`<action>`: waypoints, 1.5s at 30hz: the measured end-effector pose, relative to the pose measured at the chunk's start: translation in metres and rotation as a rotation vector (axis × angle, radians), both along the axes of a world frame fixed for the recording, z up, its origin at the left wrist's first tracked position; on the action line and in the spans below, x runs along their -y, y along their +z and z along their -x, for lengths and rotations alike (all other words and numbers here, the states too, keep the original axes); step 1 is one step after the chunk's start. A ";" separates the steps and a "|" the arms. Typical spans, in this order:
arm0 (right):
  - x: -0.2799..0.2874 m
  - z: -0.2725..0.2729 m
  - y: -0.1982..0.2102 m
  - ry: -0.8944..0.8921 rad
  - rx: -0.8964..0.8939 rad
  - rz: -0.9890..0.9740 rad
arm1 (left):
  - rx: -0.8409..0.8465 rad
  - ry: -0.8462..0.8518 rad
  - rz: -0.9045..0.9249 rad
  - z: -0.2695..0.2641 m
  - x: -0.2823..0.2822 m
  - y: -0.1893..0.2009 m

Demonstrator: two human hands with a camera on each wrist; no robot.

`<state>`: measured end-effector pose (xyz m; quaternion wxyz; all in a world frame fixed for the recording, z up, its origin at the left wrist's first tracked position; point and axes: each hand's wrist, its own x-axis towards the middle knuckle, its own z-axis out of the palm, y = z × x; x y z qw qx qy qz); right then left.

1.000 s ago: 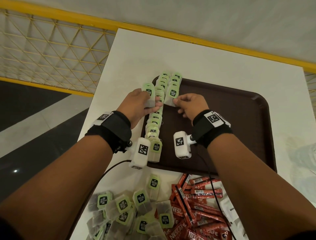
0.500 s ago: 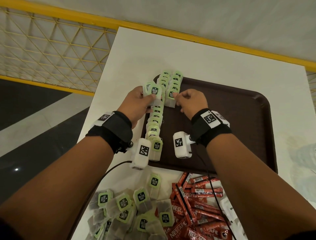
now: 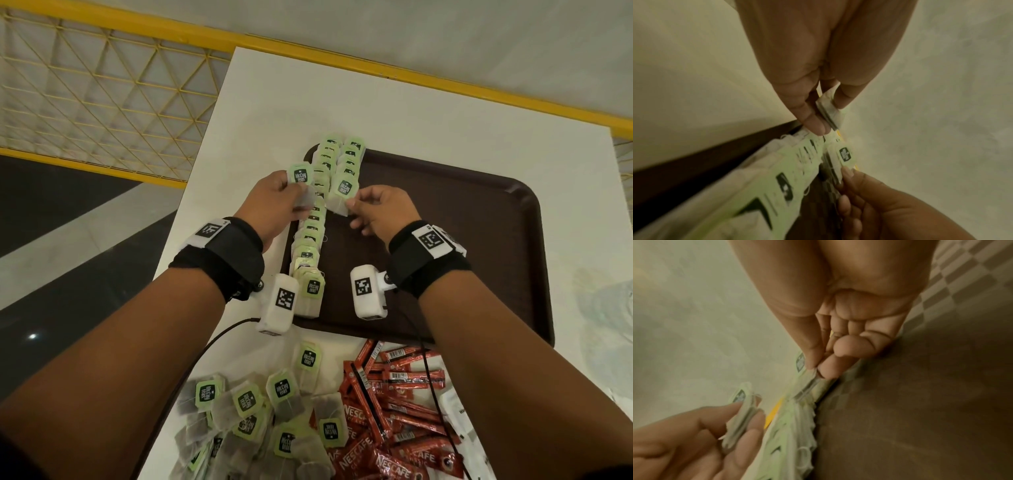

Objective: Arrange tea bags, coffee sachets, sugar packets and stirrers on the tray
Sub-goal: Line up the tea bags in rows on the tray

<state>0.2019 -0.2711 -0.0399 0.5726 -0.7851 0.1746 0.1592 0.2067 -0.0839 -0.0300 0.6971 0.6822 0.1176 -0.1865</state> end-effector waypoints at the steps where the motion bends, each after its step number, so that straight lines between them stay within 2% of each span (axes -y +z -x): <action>1: 0.002 -0.001 -0.001 0.007 -0.012 0.033 | 0.005 -0.005 -0.014 0.000 -0.002 0.001; 8: 0.001 -0.012 -0.004 0.067 0.024 0.241 | 0.090 -0.062 -0.190 0.003 -0.006 -0.004; 12: 0.000 -0.017 -0.007 0.077 -0.004 0.326 | 0.143 -0.060 -0.215 0.006 -0.007 -0.005; 15: 0.001 -0.013 -0.004 0.033 0.081 0.358 | 0.158 -0.047 -0.226 0.007 -0.008 -0.005; 18: -0.003 -0.005 0.006 0.075 0.196 0.290 | 0.166 -0.033 -0.229 0.006 -0.006 -0.005; 22: -0.013 0.007 0.014 0.197 0.186 0.092 | 0.189 -0.062 -0.222 0.007 0.000 -0.001; 28: -0.005 0.010 0.002 0.090 0.108 0.052 | 0.172 -0.053 -0.256 0.010 0.003 -0.001; 35: 0.002 0.005 -0.005 0.067 0.041 0.256 | 0.134 -0.018 -0.261 0.014 -0.008 0.002; 39: 0.001 0.004 -0.005 0.041 0.041 0.302 | 0.139 -0.022 -0.286 0.020 -0.013 0.008; 45: 0.001 0.026 0.018 0.109 0.116 0.424 | 0.127 -0.028 -0.327 0.042 -0.022 0.025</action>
